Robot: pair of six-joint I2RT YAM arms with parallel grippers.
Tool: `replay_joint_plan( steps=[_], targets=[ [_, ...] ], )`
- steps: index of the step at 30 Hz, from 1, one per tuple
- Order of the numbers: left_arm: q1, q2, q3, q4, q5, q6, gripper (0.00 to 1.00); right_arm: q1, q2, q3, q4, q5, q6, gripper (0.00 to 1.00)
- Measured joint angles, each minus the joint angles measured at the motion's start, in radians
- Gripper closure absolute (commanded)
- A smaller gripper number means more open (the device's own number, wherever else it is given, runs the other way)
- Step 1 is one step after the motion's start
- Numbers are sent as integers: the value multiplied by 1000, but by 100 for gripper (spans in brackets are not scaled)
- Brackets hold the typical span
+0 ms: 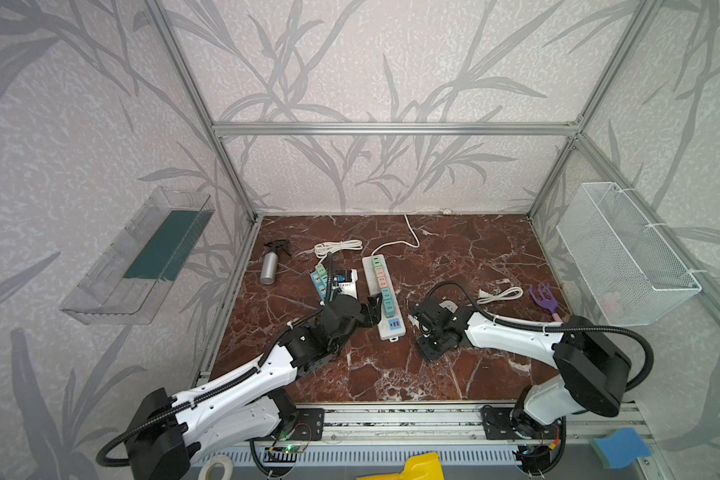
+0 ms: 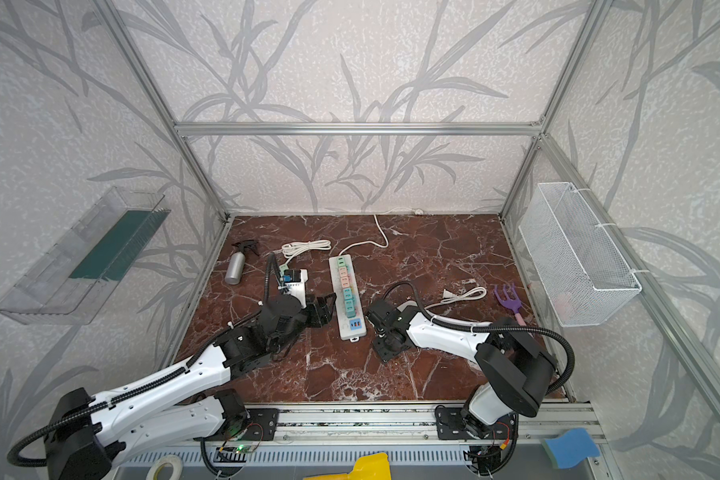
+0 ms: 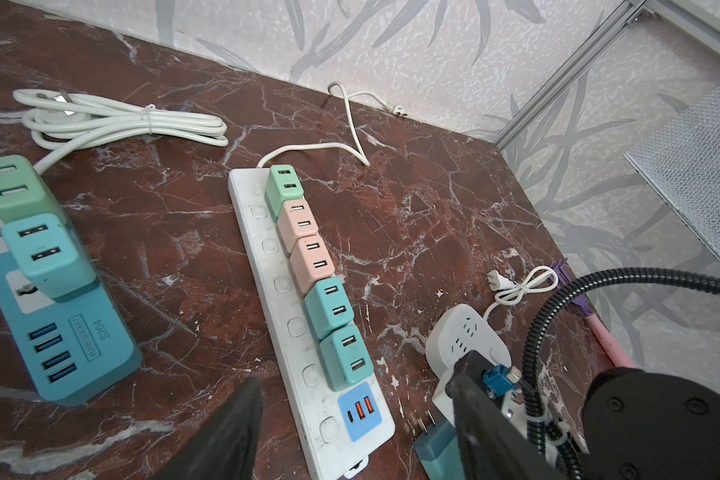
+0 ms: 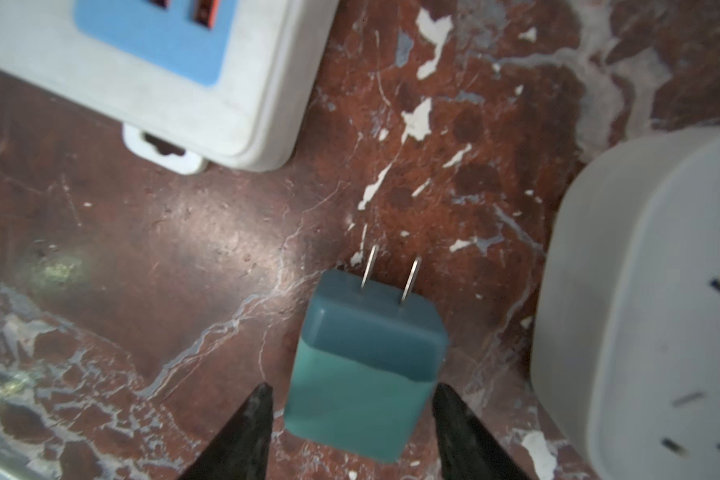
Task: Insert the plug
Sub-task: 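Lower the right gripper onto the loose teal adapter and grasp it, then lift the teal adapter while the left gripper reaches toward it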
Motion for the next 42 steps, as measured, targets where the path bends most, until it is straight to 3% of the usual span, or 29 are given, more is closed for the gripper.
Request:
replay_joint_plan(
  steps=[5,10,15,17,21,26,34,42],
  targets=[
    [0,-3,0,-9,-6,4,27,2,37,25,8,10,-6,57],
    [3,-35,-19,-14,-24,14,26,47,37,33,12,21,-26,60],
    [8,-59,-56,-14,-39,16,26,131,37,32,12,19,-58,53],
    [8,-58,-65,-15,-40,16,26,152,34,20,15,8,-65,39],
    [9,-49,-67,-8,-40,18,26,153,-2,-26,10,21,-58,29],
    [14,-17,-67,5,-38,18,26,131,-39,-32,-41,58,-13,29],
    [14,3,-67,14,-16,29,28,-23,-53,-32,-63,79,36,30],
    [-23,105,37,-77,56,93,31,-27,-283,-32,-92,32,49,31]
  ],
)
